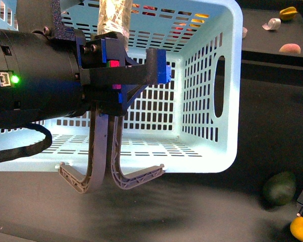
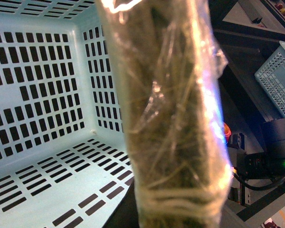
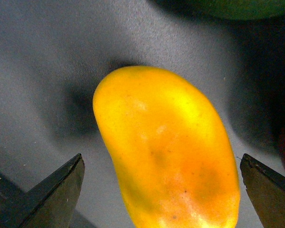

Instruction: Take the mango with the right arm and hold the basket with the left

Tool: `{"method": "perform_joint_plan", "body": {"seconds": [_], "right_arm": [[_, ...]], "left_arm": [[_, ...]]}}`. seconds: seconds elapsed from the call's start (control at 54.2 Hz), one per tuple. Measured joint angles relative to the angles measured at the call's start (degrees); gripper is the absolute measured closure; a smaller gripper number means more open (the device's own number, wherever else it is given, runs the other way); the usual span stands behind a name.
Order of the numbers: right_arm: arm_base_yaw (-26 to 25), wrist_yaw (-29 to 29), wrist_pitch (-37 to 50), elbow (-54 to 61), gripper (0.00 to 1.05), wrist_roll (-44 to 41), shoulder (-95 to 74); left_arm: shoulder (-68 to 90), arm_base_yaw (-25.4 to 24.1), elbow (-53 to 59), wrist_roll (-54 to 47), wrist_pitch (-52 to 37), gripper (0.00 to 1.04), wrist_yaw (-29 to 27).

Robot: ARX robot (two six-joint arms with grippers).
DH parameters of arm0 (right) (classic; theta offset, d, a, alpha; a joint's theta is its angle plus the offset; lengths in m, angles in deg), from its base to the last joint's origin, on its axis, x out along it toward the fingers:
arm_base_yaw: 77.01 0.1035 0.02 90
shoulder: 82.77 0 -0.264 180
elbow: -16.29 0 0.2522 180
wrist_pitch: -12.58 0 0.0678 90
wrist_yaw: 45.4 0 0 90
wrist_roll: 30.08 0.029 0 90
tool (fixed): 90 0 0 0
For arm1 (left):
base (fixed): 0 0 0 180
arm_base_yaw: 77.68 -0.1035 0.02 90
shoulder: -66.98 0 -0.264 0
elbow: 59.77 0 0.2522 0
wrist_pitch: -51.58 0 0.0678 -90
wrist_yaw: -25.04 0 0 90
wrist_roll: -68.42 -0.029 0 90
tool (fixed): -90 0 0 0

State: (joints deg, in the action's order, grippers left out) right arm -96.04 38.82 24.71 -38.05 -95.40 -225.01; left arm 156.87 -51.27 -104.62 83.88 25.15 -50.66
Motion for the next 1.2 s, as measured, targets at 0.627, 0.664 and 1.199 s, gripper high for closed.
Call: {"method": "perform_joint_plan", "body": {"seconds": [0.627,0.664,1.199], "right_arm": [[-0.9,-0.4,2.0,-2.4,0.25,3.7,-4.8],[-1.1,-0.6,2.0,-2.4,0.32,4.0,-4.8],[-3.7,-10.6,7.1,7.4,0.45,16.3,11.7]], "left_arm": [[0.0,0.0,0.0,0.0,0.0,0.97,0.0],[0.0,0.0,0.0,0.0,0.0,0.97,0.0],[0.0,0.0,0.0,0.0,0.0,0.97,0.0]]}}
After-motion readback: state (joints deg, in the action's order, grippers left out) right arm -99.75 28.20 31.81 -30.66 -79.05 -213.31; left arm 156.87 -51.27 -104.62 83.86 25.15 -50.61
